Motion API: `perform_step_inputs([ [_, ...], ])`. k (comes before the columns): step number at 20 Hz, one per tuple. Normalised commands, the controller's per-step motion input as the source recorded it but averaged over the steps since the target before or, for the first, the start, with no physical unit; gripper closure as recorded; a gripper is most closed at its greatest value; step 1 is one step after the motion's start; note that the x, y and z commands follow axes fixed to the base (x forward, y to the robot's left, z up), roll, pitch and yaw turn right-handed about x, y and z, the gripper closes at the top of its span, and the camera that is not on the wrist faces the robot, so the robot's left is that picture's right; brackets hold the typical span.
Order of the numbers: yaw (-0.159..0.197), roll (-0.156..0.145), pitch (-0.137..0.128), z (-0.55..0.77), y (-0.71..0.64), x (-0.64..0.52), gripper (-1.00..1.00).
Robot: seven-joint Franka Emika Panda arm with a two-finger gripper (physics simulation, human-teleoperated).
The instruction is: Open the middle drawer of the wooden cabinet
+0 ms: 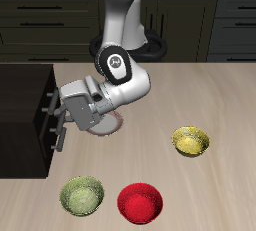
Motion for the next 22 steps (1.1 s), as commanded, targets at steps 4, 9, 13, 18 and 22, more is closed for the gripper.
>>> perform_step_inputs([
  [4, -0.044, 0.068, 0.012, 0.17, 0.51, 0.09, 1.0],
  [9, -0.03, 0.062, 0.018, 0.07, 0.46, 0.12, 1.0],
  [13, -0.047, 0.112, 0.038, 0.01, 0.69, 0.27, 1.0],
  [18, -0.039, 0.089, 0.033, 0.05, 0.75, 0.14, 1.0],
  [22, -0.065, 0.123, 0.037, 0.13, 0.99, 0.09, 1.0],
])
